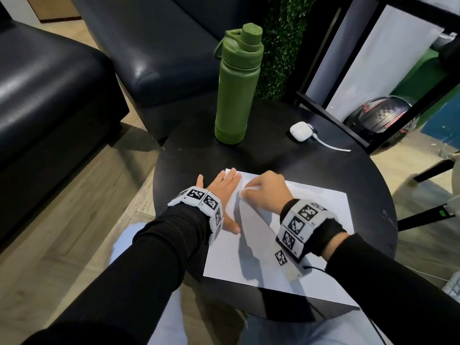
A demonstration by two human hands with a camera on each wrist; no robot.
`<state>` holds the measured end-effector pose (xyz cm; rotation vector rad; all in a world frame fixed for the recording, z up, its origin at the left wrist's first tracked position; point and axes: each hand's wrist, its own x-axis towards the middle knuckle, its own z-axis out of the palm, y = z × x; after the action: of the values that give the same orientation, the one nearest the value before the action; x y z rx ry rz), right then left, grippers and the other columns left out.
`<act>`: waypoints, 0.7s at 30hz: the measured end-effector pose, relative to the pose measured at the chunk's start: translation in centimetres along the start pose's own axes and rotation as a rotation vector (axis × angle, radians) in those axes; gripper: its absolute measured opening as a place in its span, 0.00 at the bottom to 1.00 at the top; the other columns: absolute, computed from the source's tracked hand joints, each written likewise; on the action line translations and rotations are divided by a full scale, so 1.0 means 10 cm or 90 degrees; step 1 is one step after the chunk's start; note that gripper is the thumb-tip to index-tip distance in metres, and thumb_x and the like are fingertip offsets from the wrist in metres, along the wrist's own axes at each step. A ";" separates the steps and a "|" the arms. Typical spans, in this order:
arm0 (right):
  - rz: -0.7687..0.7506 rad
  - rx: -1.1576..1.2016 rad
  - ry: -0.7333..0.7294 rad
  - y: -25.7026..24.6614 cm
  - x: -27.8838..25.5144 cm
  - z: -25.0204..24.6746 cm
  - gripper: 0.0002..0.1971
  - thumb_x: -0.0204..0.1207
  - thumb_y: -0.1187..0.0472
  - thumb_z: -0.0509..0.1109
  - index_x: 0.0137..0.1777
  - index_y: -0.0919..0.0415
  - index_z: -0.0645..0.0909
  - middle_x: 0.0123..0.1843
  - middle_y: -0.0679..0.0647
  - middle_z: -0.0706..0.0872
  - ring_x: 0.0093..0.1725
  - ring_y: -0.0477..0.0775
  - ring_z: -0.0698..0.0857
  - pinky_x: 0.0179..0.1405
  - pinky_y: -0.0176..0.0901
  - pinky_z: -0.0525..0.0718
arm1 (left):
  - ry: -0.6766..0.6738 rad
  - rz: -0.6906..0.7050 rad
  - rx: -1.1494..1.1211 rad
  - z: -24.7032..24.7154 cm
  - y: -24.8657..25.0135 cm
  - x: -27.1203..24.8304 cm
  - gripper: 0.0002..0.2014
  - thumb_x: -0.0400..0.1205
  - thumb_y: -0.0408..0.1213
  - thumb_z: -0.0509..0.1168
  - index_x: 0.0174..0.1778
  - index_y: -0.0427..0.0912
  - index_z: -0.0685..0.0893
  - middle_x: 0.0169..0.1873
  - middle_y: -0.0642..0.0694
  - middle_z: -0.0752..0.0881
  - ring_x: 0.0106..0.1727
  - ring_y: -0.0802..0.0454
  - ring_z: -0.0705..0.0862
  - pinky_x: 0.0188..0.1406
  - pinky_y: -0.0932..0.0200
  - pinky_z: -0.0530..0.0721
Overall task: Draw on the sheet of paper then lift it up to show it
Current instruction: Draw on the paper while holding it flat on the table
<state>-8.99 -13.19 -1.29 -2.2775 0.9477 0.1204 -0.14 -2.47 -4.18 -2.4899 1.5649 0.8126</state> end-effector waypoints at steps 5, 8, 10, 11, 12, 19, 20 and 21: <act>-0.001 0.039 0.060 -0.04 0.06 0.02 0.10 0.76 0.63 0.67 0.50 0.64 0.89 0.50 0.58 0.90 0.49 0.51 0.84 0.48 0.36 0.76 | 0.001 0.000 -0.004 0.02 -0.01 0.01 0.62 0.68 0.60 0.74 0.82 0.47 0.34 0.83 0.52 0.35 0.83 0.52 0.36 0.77 0.30 0.40; -0.014 0.023 0.020 -0.06 -0.01 0.12 0.10 0.75 0.62 0.68 0.48 0.63 0.90 0.47 0.58 0.91 0.45 0.49 0.83 0.47 0.37 0.76 | -0.001 0.001 -0.008 0.01 -0.02 0.01 0.61 0.68 0.58 0.74 0.82 0.47 0.34 0.83 0.52 0.35 0.83 0.52 0.35 0.78 0.30 0.39; 0.030 0.038 0.058 -0.05 0.08 0.03 0.11 0.76 0.61 0.68 0.50 0.64 0.89 0.49 0.59 0.90 0.50 0.53 0.85 0.46 0.37 0.75 | 0.000 -0.001 -0.010 0.01 -0.03 0.03 0.62 0.67 0.61 0.74 0.82 0.47 0.34 0.83 0.52 0.35 0.83 0.52 0.36 0.77 0.30 0.39; 0.054 0.057 0.086 -0.04 0.12 -0.02 0.11 0.76 0.61 0.68 0.51 0.65 0.89 0.50 0.59 0.90 0.53 0.54 0.85 0.46 0.37 0.75 | 0.001 -0.001 -0.008 0.02 -0.03 0.03 0.62 0.67 0.62 0.73 0.82 0.47 0.34 0.83 0.53 0.35 0.83 0.52 0.36 0.77 0.30 0.40; 0.073 0.072 0.102 -0.04 0.13 -0.03 0.11 0.76 0.61 0.68 0.51 0.66 0.88 0.50 0.60 0.90 0.54 0.55 0.85 0.46 0.37 0.75 | 0.003 -0.003 -0.006 0.03 -0.02 0.03 0.62 0.67 0.62 0.73 0.82 0.48 0.34 0.83 0.53 0.36 0.84 0.52 0.37 0.77 0.29 0.40; 0.058 0.076 0.053 -0.06 0.04 0.08 0.10 0.75 0.61 0.69 0.47 0.67 0.89 0.46 0.62 0.90 0.41 0.49 0.80 0.42 0.38 0.74 | -0.001 -0.007 -0.002 0.03 -0.04 0.04 0.62 0.68 0.60 0.74 0.82 0.47 0.34 0.83 0.52 0.34 0.83 0.52 0.36 0.77 0.31 0.40; 0.079 0.093 0.083 -0.03 0.07 0.04 0.10 0.75 0.61 0.69 0.49 0.66 0.89 0.48 0.61 0.90 0.43 0.49 0.80 0.43 0.38 0.74 | -0.002 -0.007 0.002 0.02 -0.03 0.04 0.62 0.68 0.62 0.73 0.82 0.47 0.34 0.83 0.52 0.34 0.83 0.52 0.36 0.77 0.31 0.40; 0.097 0.106 0.107 -0.02 0.10 0.01 0.10 0.75 0.61 0.69 0.49 0.66 0.88 0.49 0.60 0.90 0.45 0.50 0.81 0.43 0.38 0.74 | -0.001 -0.008 0.005 0.03 -0.02 0.03 0.62 0.67 0.62 0.73 0.82 0.48 0.34 0.83 0.53 0.35 0.84 0.52 0.37 0.77 0.30 0.41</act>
<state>-8.15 -13.59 -1.59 -2.0867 1.1733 -0.0840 0.04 -2.56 -4.61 -2.4906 1.5475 0.8043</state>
